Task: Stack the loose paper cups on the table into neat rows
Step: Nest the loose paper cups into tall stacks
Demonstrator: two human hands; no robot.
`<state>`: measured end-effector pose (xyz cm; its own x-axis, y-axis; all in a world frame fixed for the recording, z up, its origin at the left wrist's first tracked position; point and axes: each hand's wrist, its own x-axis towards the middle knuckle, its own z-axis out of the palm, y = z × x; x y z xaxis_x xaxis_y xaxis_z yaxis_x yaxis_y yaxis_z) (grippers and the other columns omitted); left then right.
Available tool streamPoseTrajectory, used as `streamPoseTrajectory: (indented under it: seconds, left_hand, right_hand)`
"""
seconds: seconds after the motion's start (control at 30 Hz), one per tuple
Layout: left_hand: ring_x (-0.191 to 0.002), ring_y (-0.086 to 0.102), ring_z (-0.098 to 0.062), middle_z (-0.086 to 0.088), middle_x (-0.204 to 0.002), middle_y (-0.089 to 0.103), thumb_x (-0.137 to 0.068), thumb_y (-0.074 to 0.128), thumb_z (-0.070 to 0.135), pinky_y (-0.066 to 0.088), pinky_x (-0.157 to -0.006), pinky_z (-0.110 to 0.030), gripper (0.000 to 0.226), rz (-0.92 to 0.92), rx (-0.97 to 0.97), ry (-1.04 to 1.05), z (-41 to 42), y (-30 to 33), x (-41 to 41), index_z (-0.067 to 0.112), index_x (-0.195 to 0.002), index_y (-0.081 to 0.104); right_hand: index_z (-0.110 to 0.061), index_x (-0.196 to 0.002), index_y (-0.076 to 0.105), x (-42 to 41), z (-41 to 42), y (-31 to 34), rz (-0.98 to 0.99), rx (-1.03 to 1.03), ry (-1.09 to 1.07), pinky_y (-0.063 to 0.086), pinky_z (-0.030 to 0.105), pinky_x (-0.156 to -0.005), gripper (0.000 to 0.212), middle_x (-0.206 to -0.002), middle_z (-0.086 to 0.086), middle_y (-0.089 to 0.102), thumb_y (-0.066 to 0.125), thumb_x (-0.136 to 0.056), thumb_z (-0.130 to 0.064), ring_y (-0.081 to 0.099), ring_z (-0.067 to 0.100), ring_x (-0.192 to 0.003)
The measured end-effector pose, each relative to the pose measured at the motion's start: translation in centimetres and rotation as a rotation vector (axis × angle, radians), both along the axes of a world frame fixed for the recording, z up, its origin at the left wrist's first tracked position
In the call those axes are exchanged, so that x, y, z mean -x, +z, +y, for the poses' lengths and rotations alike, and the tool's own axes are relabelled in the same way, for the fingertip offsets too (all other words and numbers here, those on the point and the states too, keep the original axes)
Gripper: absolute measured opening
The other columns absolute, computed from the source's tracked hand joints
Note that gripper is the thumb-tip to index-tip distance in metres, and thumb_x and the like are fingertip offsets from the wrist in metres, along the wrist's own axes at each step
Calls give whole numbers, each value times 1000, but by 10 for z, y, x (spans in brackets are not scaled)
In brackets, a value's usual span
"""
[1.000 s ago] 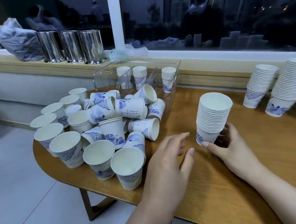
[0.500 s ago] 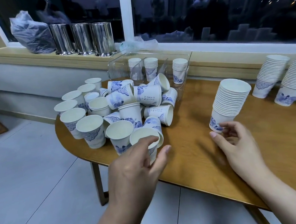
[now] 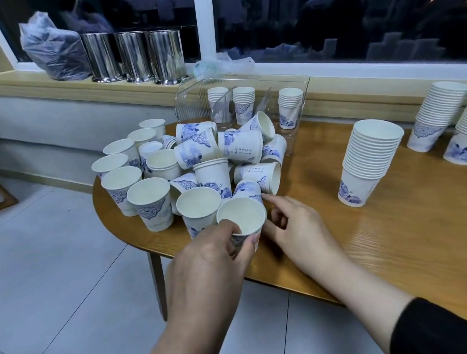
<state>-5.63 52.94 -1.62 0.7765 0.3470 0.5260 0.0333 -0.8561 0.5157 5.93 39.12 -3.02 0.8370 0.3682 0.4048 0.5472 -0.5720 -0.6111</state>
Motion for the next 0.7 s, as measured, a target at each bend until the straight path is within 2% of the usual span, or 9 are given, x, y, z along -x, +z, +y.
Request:
streamPoseTrajectory:
  seconds: [0.1, 0.2, 0.27, 0.33, 0.4, 0.53, 0.7]
  left_hand:
    - [-61, 59, -18, 11, -64, 58, -83, 51, 66, 51, -50, -39, 39, -10, 9, -32, -1, -1, -2, 28, -78, 59]
    - [-60, 57, -15, 12, -64, 54, -83, 53, 65, 51, -49, -39, 36, -24, 10, -56, -1, -3, -5, 30, -78, 58]
    - [-60, 54, -14, 11, -63, 51, -84, 57, 62, 50, -48, -39, 34, -27, 11, -69, -1, -3, -6, 29, -77, 57]
    - [-59, 52, -14, 11, -65, 49, -85, 55, 63, 48, -46, -38, 35, -47, -17, -81, -3, -3, -6, 29, -76, 57]
    - [-61, 52, -14, 11, -68, 48, -85, 51, 65, 47, -45, -35, 38, -74, -49, -91, -6, -3, -7, 29, -76, 58]
    - [-69, 53, -14, 12, -79, 51, -83, 49, 69, 47, -49, -32, 42, -73, -67, -82, -5, -2, -7, 28, -80, 59]
    - [-78, 53, -12, 14, -88, 48, -80, 52, 70, 48, -53, -33, 40, -68, -40, -104, -6, -2, -8, 30, -79, 52]
  right_hand:
    - [-22, -125, 67, -3, 2, 0, -1, -11, -33, 45, 30, -72, 34, -82, -5, 60, 66, -92, -29, 51, 13, -73]
    - [-20, -116, 72, -5, -5, 1, -37, -30, -101, 37, 17, -71, 25, -88, -4, 68, 64, -92, -19, 59, 14, -80]
    - [-18, -110, 74, -5, -13, 1, -48, -64, -134, 36, 11, -73, 23, -94, -5, 72, 64, -91, -14, 59, 7, -83]
    - [-17, -104, 76, -5, -20, 2, -51, -89, -161, 35, 4, -71, 19, -89, -8, 70, 65, -90, -13, 55, 1, -80]
    - [-17, -97, 76, -8, -25, 1, -41, -98, -198, 35, 6, -67, 13, -81, -10, 67, 66, -89, -17, 55, 2, -74]
    - [-21, -85, 72, -12, -31, -1, 11, -128, -254, 39, 23, -66, 7, -76, -9, 65, 66, -89, -22, 58, 9, -72]
    - [-20, -84, 68, -14, -46, 4, 36, -166, -320, 36, 21, -64, 8, -82, -7, 65, 63, -90, -21, 58, 8, -76]
